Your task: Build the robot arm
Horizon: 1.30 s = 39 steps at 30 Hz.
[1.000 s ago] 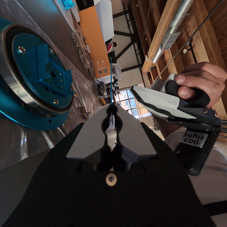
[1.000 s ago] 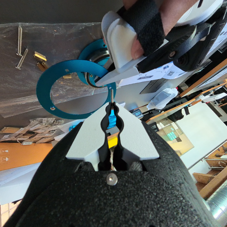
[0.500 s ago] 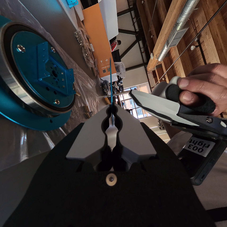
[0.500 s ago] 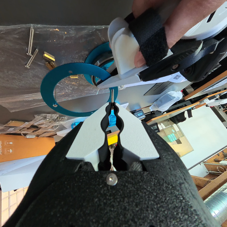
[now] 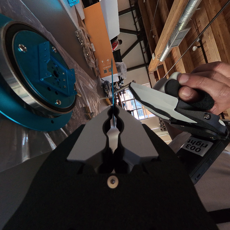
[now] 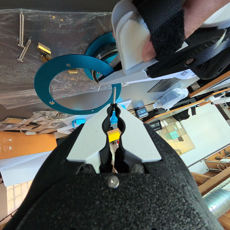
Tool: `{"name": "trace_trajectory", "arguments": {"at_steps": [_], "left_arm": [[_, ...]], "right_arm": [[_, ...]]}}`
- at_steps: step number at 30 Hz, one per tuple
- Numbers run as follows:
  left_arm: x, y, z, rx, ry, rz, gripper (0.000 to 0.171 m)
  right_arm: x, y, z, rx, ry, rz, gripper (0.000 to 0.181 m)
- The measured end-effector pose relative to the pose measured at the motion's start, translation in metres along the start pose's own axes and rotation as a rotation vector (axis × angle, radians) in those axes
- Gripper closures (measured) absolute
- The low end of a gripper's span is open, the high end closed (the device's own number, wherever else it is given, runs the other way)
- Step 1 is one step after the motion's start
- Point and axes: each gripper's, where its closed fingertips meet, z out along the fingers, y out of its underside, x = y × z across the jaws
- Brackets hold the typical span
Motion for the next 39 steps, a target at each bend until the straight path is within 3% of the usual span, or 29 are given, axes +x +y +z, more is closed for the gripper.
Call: {"name": "trace_trajectory", "arguments": {"at_steps": [12,19,23,30,34,38,39], "left_arm": [[-0.001,0.0,0.0,-0.006,-0.006,0.014,0.171],[0.006,0.003,0.001,-0.027,0.014,0.021,0.171],[0.01,0.002,0.001,-0.035,0.034,0.014,0.171],[0.014,0.0,-0.002,-0.04,0.047,0.004,0.171],[0.02,-0.012,-0.014,-0.021,0.074,-0.018,0.171],[0.015,-0.038,-0.048,0.019,0.027,-0.01,0.171],[0.012,-0.045,-0.056,0.022,0.009,-0.015,0.171]], "right_arm": [[0.002,-0.011,0.0,0.038,0.006,0.012,0.179],[-0.002,-0.027,-0.004,0.265,-0.101,0.232,0.178],[0.007,-0.021,-0.009,0.397,-0.17,0.478,0.153],[0.016,0.008,-0.025,0.702,-0.22,0.956,0.15],[0.007,0.027,-0.031,0.863,-0.228,1.245,0.137],[-0.008,0.032,-0.033,1.091,-0.223,1.562,0.097],[-0.012,0.034,-0.027,1.109,-0.184,1.634,0.095]]}}
